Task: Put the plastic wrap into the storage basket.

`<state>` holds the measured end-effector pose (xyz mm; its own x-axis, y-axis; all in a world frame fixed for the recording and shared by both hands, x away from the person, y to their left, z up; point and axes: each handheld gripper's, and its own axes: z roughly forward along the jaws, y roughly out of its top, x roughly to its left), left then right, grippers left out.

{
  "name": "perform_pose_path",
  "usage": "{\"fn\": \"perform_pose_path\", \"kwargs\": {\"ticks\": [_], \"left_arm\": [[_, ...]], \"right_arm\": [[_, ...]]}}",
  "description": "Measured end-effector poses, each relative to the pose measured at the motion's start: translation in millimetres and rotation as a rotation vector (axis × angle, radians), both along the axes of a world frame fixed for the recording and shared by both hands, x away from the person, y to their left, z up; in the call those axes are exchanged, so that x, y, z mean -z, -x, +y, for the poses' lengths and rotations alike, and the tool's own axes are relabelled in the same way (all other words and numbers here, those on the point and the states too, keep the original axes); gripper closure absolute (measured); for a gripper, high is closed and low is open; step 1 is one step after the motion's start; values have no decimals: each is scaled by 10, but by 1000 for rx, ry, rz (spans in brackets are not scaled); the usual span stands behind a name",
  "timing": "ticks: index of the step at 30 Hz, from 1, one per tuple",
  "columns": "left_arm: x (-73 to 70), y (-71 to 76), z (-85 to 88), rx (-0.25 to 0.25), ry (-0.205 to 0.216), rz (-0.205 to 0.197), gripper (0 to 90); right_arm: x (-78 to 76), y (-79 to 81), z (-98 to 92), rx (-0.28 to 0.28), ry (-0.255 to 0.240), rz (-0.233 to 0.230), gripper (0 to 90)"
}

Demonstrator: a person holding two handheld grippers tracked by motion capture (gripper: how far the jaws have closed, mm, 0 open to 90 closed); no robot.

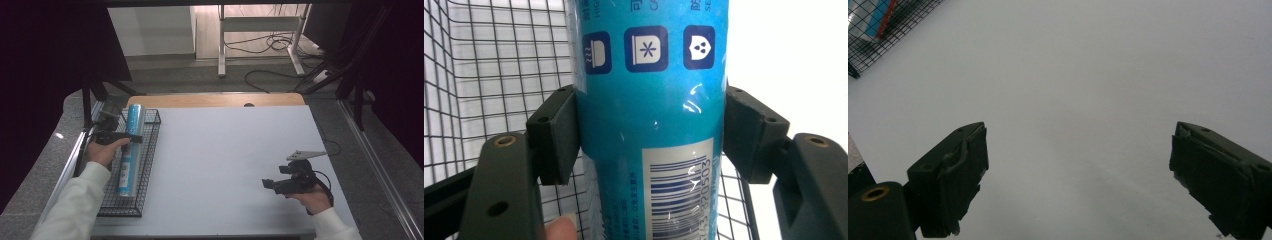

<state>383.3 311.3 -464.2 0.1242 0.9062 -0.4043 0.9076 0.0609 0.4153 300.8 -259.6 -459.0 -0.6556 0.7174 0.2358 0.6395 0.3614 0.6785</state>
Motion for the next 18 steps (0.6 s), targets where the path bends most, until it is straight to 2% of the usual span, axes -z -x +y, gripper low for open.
{"fn": "perform_pose_path", "kwargs": {"ticks": [3, 9, 14, 18], "left_arm": [[50, -50, -64, -7, -27, 16, 318], [192, -155, -110, -36, -41, 59, 316], [296, -207, -134, -56, -41, 78, 314], [357, -229, -153, -66, -68, 96, 311]], "right_arm": [[6, -3, 6, 1, 7, 2, 94], [19, -2, 7, -4, 12, 1, 94], [25, -5, -6, -1, 13, 5, 93], [23, -5, -8, 0, 12, 5, 94]]}}
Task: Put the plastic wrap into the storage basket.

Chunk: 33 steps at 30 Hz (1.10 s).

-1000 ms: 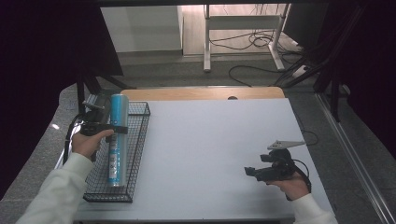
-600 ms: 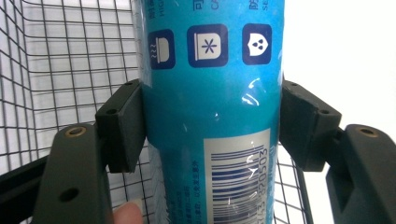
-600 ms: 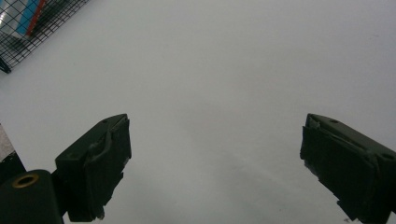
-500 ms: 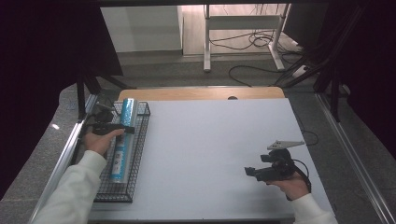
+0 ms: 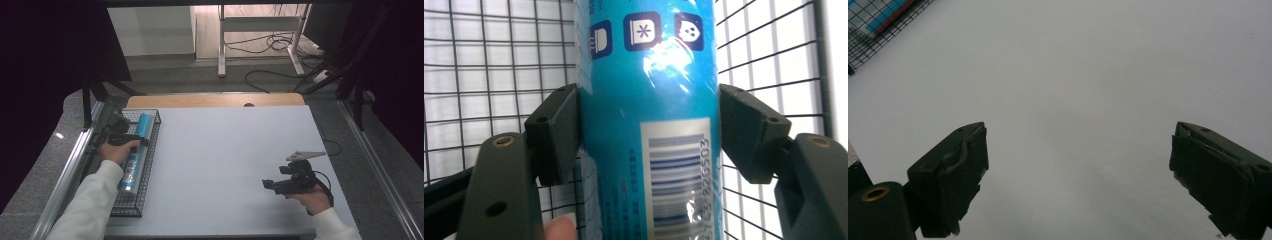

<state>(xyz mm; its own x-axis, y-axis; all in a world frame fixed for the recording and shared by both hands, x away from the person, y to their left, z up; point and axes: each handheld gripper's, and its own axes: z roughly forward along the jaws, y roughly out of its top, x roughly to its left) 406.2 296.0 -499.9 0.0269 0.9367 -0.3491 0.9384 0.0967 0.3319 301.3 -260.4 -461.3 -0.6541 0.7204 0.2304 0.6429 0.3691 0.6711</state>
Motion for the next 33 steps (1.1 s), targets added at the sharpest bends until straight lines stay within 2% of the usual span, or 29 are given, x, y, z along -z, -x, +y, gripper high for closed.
{"fn": "perform_pose_path", "kwargs": {"ticks": [1, 4, 11, 14, 16, 17, 21, 23, 27, 31, 33], "left_arm": [[-3, 5, 3, 0, 5, -4, 308], [-134, 70, 21, -10, 10, -71, 280], [-387, 278, -3, 45, 38, -158, 185], [-513, 454, -62, 99, 33, -217, 177], [-602, 599, -116, 153, 29, -256, 178], [-663, 703, -161, 189, 21, -281, 178], [-851, 1073, -307, 285, -15, -384, 184], [-918, 1261, -389, 341, -24, -418, 187], [-1002, 1591, -559, 450, -37, -449, 186], [-1064, 1808, -697, 517, 7, -475, 184], [-1059, 1849, -784, 541, 50, -467, 182]], "right_arm": [[0, 0, 0, 0, 0, 1, 94], [1, 0, -2, 0, 1, 0, 94], [-8, 11, 9, -5, 1, -4, 94], [-21, 15, 4, -2, -2, -8, 94], [-22, 13, 1, 0, -4, -8, 94], [-21, 10, 0, -1, -3, -8, 94], [-25, 9, 7, -7, -2, -11, 94], [-29, 12, 11, -10, -3, -18, 94], [-33, 18, 17, -17, -3, -21, 94], [-36, 32, 18, -22, -1, -29, 94], [-35, 29, 19, -22, -1, -28, 94]]}}
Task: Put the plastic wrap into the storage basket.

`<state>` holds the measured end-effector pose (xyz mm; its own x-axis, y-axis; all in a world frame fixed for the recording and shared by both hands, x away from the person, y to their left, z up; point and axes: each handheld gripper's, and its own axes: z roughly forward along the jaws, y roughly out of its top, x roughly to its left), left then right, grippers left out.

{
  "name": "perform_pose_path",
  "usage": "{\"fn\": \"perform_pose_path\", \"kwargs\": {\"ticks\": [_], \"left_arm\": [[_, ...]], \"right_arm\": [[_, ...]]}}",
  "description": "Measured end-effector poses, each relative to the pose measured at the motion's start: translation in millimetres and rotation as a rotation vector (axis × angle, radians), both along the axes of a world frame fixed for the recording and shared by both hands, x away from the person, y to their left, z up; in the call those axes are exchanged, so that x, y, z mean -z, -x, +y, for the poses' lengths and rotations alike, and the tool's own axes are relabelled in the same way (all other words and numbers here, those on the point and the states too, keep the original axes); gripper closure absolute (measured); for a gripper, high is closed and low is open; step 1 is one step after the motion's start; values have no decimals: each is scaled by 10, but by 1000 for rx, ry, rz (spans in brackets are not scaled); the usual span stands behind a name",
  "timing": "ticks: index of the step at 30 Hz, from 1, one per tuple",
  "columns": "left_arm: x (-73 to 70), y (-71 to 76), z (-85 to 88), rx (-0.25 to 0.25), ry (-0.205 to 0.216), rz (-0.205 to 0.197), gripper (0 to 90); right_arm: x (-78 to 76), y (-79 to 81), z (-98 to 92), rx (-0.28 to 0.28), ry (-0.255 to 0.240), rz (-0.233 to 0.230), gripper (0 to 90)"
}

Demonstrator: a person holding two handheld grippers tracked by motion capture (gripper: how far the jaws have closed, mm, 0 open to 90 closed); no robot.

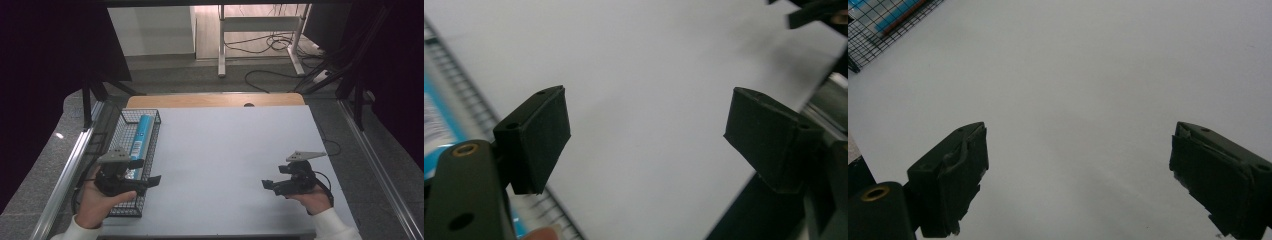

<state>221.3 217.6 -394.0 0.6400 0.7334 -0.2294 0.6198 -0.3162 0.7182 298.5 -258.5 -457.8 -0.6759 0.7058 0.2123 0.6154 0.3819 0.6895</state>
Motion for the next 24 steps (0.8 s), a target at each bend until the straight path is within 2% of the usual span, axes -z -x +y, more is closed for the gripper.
{"fn": "perform_pose_path", "kwargs": {"ticks": [1, 3, 8, 10, 12, 15, 18, 24], "left_arm": [[20, 9, -60, 27, 21, 16, 181], [69, 7, -152, 47, 32, 28, 179], [255, -63, -412, 86, 25, 58, 179], [313, -101, -483, 97, 31, 71, 180], [361, -129, -529, 105, 20, 79, 180], [403, -133, -556, 101, -4, 71, 180], [402, -99, -558, 102, -6, 49, 181], [399, -71, -542, 96, -19, 34, 178]], "right_arm": [[1, 0, 2, -1, 0, 0, 94], [5, 4, 9, -4, 3, 0, 94], [18, 15, 24, -17, 12, -2, 94], [25, 15, 24, -20, 13, -8, 94], [25, 17, 23, -24, 13, -7, 94], [31, 21, 23, -27, 15, -11, 94], [41, 18, 23, -28, 22, -9, 94], [41, 24, 30, -25, 23, -13, 94]]}}
